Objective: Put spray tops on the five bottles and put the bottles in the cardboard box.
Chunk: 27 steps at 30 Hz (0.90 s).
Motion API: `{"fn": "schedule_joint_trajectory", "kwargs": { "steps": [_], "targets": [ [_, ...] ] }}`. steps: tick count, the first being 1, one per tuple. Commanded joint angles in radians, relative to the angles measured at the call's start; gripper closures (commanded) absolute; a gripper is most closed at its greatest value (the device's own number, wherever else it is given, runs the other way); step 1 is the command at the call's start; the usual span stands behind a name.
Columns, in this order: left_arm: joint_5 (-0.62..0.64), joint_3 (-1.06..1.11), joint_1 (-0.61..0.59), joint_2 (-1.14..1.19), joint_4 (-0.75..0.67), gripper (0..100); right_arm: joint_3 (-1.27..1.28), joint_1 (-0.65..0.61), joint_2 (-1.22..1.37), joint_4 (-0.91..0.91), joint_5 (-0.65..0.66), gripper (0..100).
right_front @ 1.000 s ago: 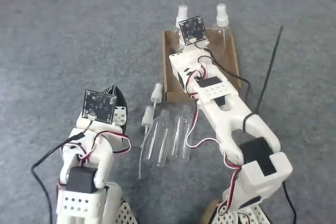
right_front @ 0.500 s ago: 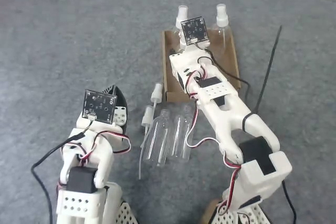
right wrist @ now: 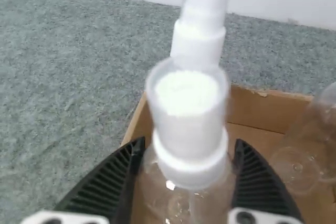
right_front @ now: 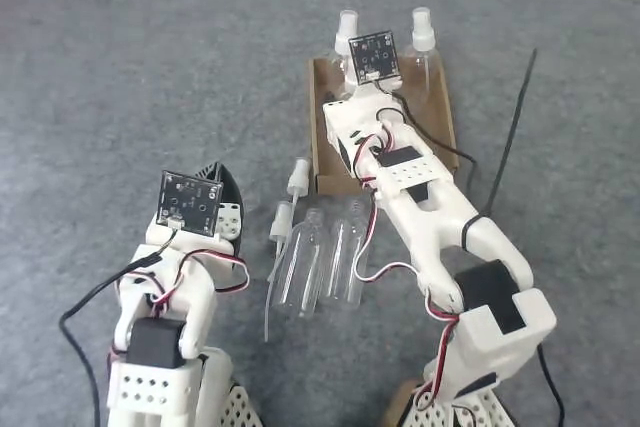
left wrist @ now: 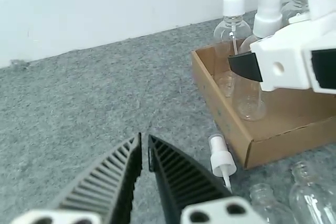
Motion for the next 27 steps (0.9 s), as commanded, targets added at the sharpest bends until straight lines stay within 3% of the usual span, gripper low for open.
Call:
{"fn": "schedule_joint_trajectory", "kwargs": {
  "steps": [1,16,27],
  "targets": [
    [0.014,-0.022,-0.005,-0.015,-0.026,99,-0.052,-0.007,-0.013,-0.01,-0.002,72.3],
    [0.014,-0.022,-0.005,-0.015,-0.025,99,-0.052,-0.015,-0.051,-0.004,0.002,71.6],
    [0.012,-0.022,-0.005,-0.015,-0.026,99,-0.164,-0.013,-0.242,0.154,0.002,71.6]
  ]
}}
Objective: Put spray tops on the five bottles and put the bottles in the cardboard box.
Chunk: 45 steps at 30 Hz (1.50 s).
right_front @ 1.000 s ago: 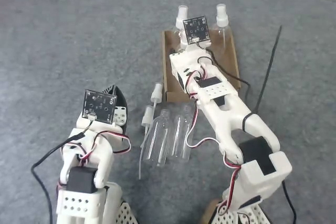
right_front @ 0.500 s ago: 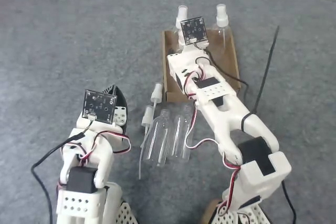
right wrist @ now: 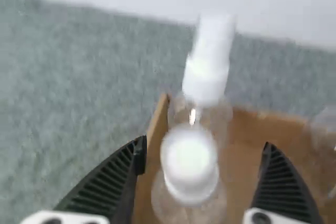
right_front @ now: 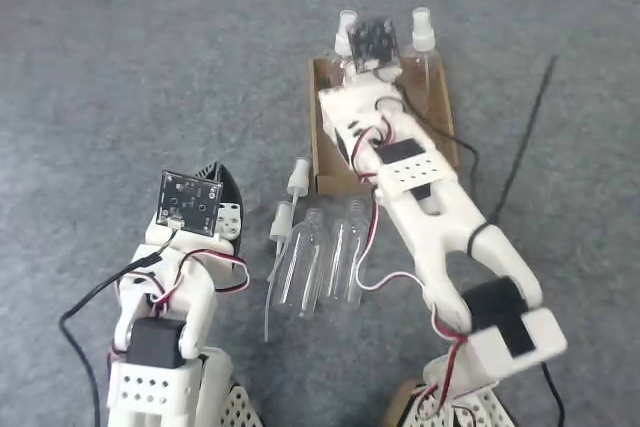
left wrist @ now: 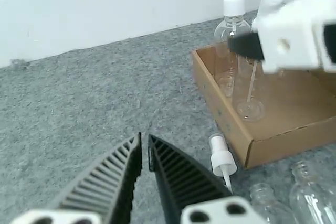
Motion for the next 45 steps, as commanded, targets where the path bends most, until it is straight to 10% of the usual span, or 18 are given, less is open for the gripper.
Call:
{"fn": "schedule_joint_trajectory", "kwargs": {
  "steps": [1,20,45],
  "targets": [
    [0.012,-0.022,-0.003,-0.015,-0.026,99,-0.16,0.002,-0.171,0.131,0.002,71.6],
    [0.014,-0.022,-0.003,-0.015,-0.026,99,-0.16,-0.199,-0.598,1.296,-0.025,71.6],
    [0.015,-0.021,0.005,-0.015,-0.028,99,0.494,-0.303,-0.593,0.777,-0.331,71.7]
  ]
}}
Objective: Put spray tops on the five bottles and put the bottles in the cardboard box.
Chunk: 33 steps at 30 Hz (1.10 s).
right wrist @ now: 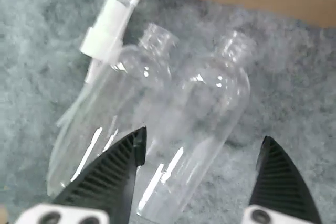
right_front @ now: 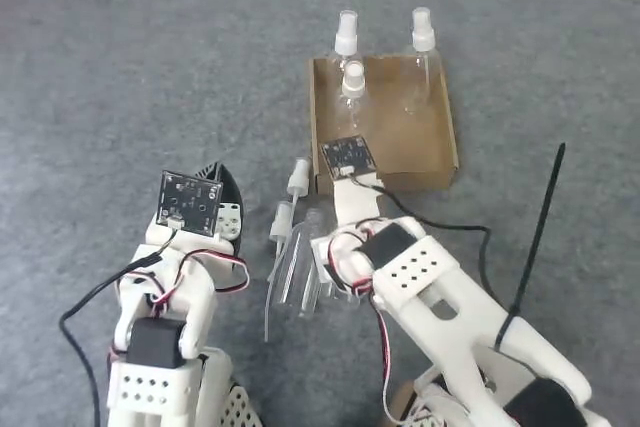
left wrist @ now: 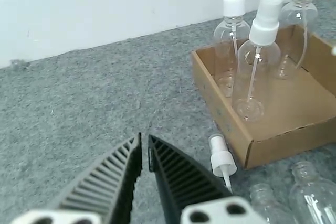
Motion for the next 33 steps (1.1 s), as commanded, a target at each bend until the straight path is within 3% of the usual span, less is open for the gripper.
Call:
{"fn": "schedule_joint_trajectory", "kwargs": {
  "steps": [1,8,12,17,22,26,29,33],
  "targets": [
    [0.015,-0.021,0.003,-0.015,-0.028,99,0.023,-0.002,-0.041,-0.022,-0.012,71.7],
    [0.015,-0.021,0.003,-0.015,-0.028,99,0.072,0.001,-0.041,-0.021,-0.012,71.9],
    [0.017,-0.028,-0.002,-0.006,-0.025,99,0.098,0.001,-0.044,-0.016,0.005,81.6],
    [0.069,-0.053,-0.012,-0.005,0.006,99,0.098,0.035,-0.054,-0.012,0.155,99.8],
    [0.069,-0.093,-0.061,-0.003,0.029,99,0.031,0.162,-0.056,0.14,0.264,99.4],
    [0.068,-0.12,-0.063,0.046,0.029,99,-0.126,0.292,-0.056,0.383,0.463,99.2],
    [0.068,-0.206,-0.068,0.198,0.034,99,-0.249,0.39,-0.056,0.538,0.638,99.2],
    [0.068,-0.374,-0.06,0.499,0.063,98,-0.365,0.559,-0.059,0.648,0.779,99.2]
  ]
}}
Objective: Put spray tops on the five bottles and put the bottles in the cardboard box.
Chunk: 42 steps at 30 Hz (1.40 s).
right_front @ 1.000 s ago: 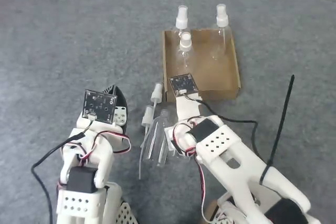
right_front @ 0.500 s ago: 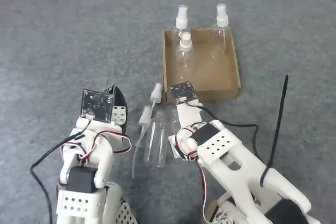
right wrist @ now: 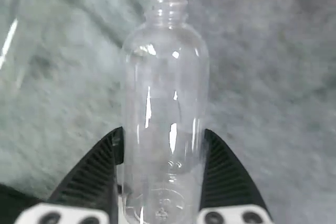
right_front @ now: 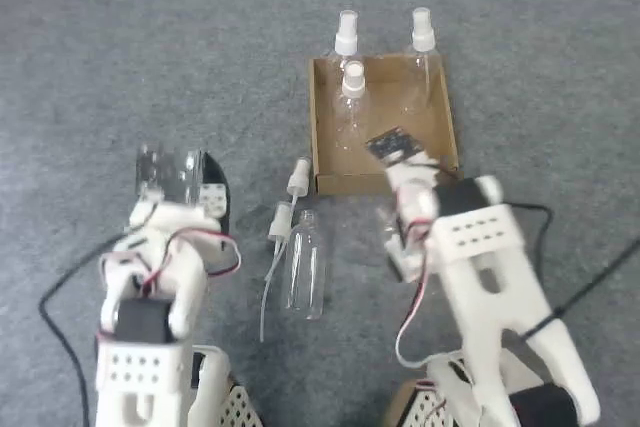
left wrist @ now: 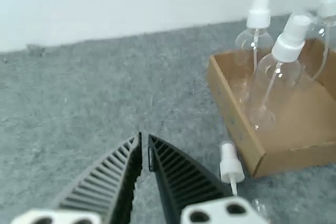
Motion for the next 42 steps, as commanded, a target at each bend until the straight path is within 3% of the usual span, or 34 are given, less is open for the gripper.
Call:
{"fn": "schedule_joint_trajectory", "kwargs": {
  "steps": [1,8,13,21,42],
  "targets": [
    [0.009,-0.193,0.003,0.295,0.046,98,-0.167,0.209,-0.059,0.114,0.167,99.2],
    [-0.069,-0.455,0.031,0.833,0.126,84,-0.129,0.631,-0.128,-0.018,0.445,99.2],
    [-0.068,-0.588,0.1,1.089,0.123,83,0.071,0.78,-0.127,-0.302,0.543,99.2],
    [-0.064,-0.773,0.11,1.313,0.121,77,0.236,0.839,-0.128,-0.487,0.548,99.2],
    [-0.069,-0.851,0.106,1.498,0.055,76,0.242,0.839,-0.128,-0.483,0.548,99.2]
  ]
}}
